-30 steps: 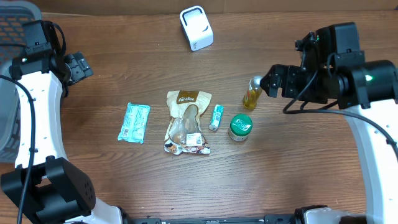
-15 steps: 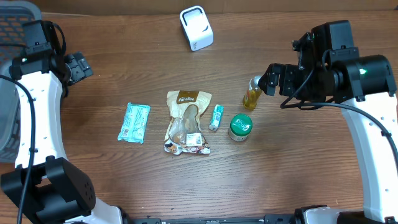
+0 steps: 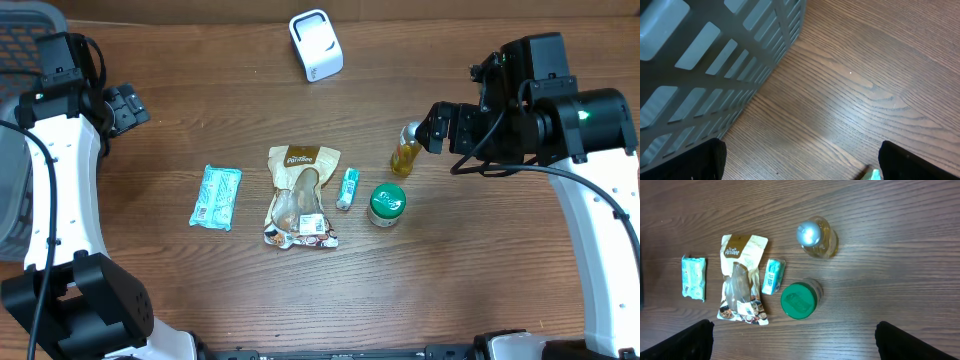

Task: Scan the item barcode
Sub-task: 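Move the right gripper over the green-lidded jar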

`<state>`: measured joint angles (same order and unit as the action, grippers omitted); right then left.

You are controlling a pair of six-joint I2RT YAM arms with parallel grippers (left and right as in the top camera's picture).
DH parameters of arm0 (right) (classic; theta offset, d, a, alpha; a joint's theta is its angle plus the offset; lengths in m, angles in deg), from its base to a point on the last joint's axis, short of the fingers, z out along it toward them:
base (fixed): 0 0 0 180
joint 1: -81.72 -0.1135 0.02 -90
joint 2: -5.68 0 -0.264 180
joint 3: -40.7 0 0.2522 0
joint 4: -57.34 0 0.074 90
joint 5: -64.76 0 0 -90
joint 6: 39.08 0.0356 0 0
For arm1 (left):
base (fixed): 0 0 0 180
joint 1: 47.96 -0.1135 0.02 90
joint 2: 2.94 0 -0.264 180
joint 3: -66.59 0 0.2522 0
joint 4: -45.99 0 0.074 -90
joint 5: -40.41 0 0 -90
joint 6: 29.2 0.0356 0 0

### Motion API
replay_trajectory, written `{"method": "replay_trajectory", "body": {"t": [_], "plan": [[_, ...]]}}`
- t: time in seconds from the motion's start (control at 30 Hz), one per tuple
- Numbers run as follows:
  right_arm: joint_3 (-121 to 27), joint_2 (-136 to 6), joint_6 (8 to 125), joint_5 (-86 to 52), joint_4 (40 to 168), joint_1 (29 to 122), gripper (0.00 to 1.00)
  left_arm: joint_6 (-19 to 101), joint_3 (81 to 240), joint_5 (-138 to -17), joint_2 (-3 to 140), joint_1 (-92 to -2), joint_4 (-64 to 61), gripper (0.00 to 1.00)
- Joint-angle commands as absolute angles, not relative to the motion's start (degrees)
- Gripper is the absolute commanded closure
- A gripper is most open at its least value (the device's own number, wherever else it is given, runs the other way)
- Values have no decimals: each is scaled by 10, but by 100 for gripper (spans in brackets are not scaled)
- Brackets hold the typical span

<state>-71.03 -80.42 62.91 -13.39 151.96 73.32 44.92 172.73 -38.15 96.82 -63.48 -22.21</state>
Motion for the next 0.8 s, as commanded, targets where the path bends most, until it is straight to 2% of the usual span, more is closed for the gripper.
{"method": "replay_trajectory", "body": {"t": [0.0, 0.77], "plan": [[-717, -802, 632, -129, 1517, 731, 0, 456, 1737, -374, 963, -640, -219, 0], [-717, -802, 649, -131, 1503, 731, 0, 456, 1737, -374, 963, -640, -219, 1]]}}
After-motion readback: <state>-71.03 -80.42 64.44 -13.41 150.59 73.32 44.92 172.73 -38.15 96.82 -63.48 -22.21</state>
